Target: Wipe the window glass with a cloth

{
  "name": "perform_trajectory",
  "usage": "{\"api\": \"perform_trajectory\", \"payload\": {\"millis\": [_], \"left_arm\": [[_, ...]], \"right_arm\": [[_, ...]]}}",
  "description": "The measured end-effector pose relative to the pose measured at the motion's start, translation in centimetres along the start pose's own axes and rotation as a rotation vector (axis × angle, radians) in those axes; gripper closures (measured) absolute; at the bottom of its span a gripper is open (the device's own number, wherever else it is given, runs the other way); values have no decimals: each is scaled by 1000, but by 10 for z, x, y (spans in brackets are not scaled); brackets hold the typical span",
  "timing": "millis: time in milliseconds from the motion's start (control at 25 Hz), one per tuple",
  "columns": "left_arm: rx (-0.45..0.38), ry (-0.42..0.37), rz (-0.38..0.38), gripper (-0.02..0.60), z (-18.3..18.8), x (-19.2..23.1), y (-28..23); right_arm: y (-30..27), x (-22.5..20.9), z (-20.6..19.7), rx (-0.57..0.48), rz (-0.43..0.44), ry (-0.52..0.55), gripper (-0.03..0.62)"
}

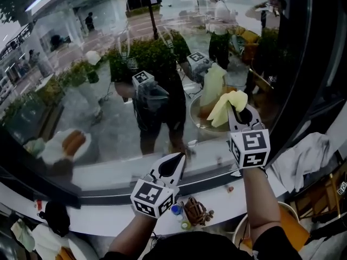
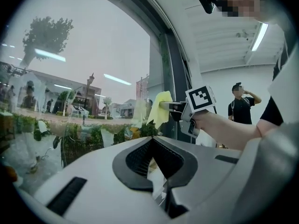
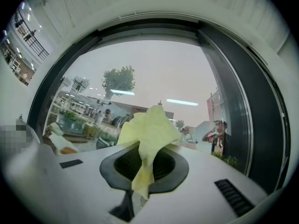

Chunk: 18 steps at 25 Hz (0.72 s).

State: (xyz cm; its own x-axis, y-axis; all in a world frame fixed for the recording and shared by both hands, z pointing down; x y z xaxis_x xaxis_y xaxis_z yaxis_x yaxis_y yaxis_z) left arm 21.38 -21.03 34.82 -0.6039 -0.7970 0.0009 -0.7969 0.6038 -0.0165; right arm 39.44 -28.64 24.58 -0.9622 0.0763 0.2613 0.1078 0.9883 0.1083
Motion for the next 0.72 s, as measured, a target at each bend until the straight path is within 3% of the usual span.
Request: {"api": "perform_trajectory", "payload": {"millis": [720], "left_arm": [[-20,10,42,574,4,16,29]], "right_arm": [[-29,30,10,14,12,22,551]]}}
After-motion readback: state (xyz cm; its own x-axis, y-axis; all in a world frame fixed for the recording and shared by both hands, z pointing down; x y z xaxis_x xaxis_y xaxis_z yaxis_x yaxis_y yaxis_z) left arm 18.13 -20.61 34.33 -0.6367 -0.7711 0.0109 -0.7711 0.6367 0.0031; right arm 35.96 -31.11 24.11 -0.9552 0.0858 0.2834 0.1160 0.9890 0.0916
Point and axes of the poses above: the fingertips, and each gripper's own axes: y backward along the fingers, x to its left, z out of its top, the point moved 1 cm from there along y, backward along the fingers, and after that the axes turned 1 degree about -z, right-handed, at the moved point
